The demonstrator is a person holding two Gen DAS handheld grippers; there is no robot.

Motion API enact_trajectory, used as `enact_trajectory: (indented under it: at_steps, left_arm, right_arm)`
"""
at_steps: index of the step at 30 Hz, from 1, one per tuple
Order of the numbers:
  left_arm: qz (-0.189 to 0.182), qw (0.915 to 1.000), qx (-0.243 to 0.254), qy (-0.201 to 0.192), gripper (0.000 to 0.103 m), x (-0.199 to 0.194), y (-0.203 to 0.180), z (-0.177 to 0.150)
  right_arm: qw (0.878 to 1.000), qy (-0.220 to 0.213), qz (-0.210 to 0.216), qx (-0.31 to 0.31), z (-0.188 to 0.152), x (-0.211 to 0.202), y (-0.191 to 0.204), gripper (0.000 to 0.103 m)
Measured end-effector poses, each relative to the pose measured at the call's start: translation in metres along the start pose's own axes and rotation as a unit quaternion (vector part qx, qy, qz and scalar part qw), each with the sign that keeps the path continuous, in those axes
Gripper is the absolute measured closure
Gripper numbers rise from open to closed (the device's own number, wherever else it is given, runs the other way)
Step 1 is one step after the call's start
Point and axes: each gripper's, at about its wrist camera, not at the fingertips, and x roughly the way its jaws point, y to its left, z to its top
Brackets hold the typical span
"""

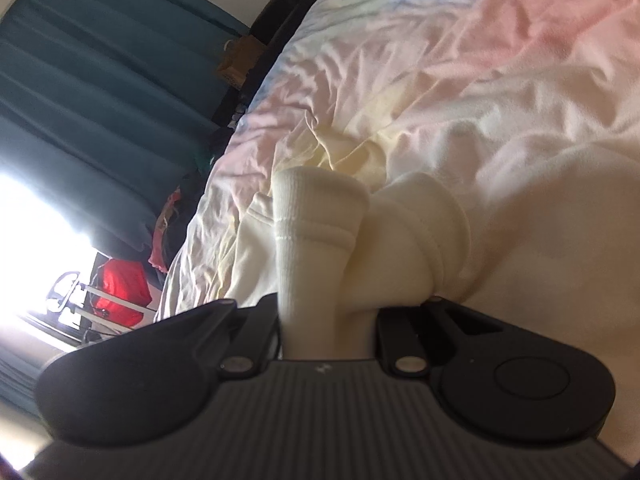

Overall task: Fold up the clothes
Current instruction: 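Lift the cuffs, fold them toward the waistband, open the right gripper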

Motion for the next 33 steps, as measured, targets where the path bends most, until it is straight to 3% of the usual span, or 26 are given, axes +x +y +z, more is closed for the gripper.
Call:
enact_trajectory:
  at_steps: [5,8,10,12,18,23,27,31,33]
  left_arm:
    - [-0.024,0.9970,0.069,0.026,0.016,0.081,-0.087,-0.029]
    - [-0.034,0.9907,0.117,0.062,0.016,0.123,-0.118,-0.058]
    - [-0.031,0.9863,0.136,0.088,0.016,0.147,-0.124,-0.081]
    - [-0.022,0.9864,0.144,0.076,0.014,0.155,-0.122,-0.096]
    - [-0.022,0.9874,0.137,0.076,0.013,0.155,-0.117,-0.098]
    - [-0.024,0.9879,0.133,0.077,0.012,0.150,-0.114,-0.093]
    - [-0.023,0.9911,0.107,0.076,0.012,0.139,-0.100,-0.084]
    - [-0.016,0.9948,0.081,0.060,0.012,0.116,-0.075,-0.073]
    - [-0.003,0.9967,0.068,0.045,0.012,0.102,-0.059,-0.067]
  right_arm:
    - [1.000,-0.007,-0.006,-0.028,-0.002,-0.003,0.005,0.092]
    - [0.993,-0.024,-0.027,-0.115,-0.010,-0.004,0.022,0.092]
    - [0.978,-0.043,-0.046,-0.201,-0.020,-0.006,0.040,0.092]
    - [0.960,-0.065,-0.057,-0.266,-0.031,-0.010,0.057,0.092]
    - [0.908,-0.145,-0.037,-0.392,-0.060,-0.035,0.105,0.092]
    - [0.838,-0.206,0.019,-0.505,-0.116,-0.076,0.153,0.092]
    - [0.759,-0.238,0.091,-0.599,-0.186,-0.108,0.184,0.092]
    - [0.678,-0.228,0.154,-0.681,-0.260,-0.126,0.193,0.092]
    - [0.650,-0.203,0.172,-0.712,-0.294,-0.129,0.192,0.092]
